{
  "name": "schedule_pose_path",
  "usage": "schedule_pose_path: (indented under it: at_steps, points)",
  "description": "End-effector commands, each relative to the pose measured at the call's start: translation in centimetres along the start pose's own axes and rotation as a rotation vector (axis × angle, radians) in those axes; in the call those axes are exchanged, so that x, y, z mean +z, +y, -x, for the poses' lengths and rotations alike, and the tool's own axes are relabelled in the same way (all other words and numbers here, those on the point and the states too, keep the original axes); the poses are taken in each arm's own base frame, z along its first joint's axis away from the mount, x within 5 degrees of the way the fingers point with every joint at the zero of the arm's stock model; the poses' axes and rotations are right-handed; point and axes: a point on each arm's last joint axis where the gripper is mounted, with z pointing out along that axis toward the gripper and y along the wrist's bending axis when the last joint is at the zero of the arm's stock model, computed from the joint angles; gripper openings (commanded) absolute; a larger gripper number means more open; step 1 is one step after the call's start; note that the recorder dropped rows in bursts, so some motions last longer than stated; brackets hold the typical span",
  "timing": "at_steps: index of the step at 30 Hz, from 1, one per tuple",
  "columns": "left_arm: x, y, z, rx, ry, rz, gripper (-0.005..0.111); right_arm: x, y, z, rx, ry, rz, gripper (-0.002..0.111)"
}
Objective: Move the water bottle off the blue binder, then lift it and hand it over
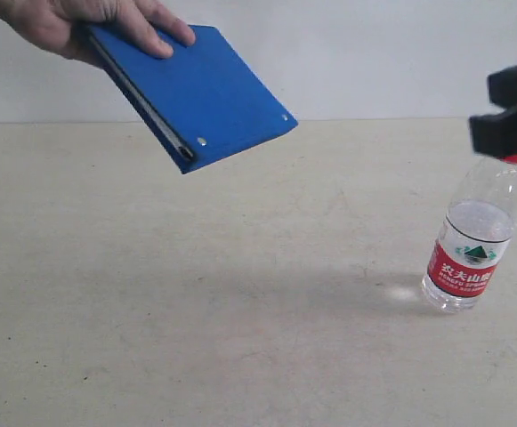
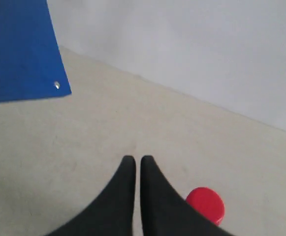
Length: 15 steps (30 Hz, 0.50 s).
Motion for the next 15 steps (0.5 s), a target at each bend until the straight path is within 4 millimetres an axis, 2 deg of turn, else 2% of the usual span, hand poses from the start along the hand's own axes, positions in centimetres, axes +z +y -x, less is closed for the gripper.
schedule_pose_path:
  at_steps: [1, 4, 6, 8, 10, 13, 15]
  points:
    - [-2.9, -0.3, 2.2, 0.03, -0.122, 0.129, 0.005, -8.0, -2.9, 1.7, 0.031, -0.309, -0.079, 0.001]
    - [-5.0, 0.2, 2.4, -0.031, -0.162, 0.302, 0.005, -13.5, -5.2, 0.0, 0.105, -0.412, -0.175, 0.001]
    - [-6.5, 0.5, 2.0, -0.12, -0.201, 0.408, 0.005, -16.1, -6.3, -2.1, 0.201, -0.42, -0.206, 0.001]
    - [-7.8, 0.6, 1.2, -0.182, -0.238, 0.485, 0.005, -17.6, -6.6, -4.7, 0.28, -0.421, -0.178, 0.001]
    - [-8.9, 0.2, 0.0, -0.23, -0.277, 0.516, 0.005, -17.5, -5.8, -7.3, 0.34, -0.415, -0.087, 0.001]
    - [-9.8, -0.4, -2.1, -0.304, -0.317, 0.517, 0.005, -14.0, -3.5, -9.6, 0.375, -0.323, 0.047, 0.001]
    - [-9.6, -0.6, -4.4, -0.335, -0.289, 0.522, 0.005, -11.5, -1.9, -10.5, 0.334, -0.394, 0.146, 0.001]
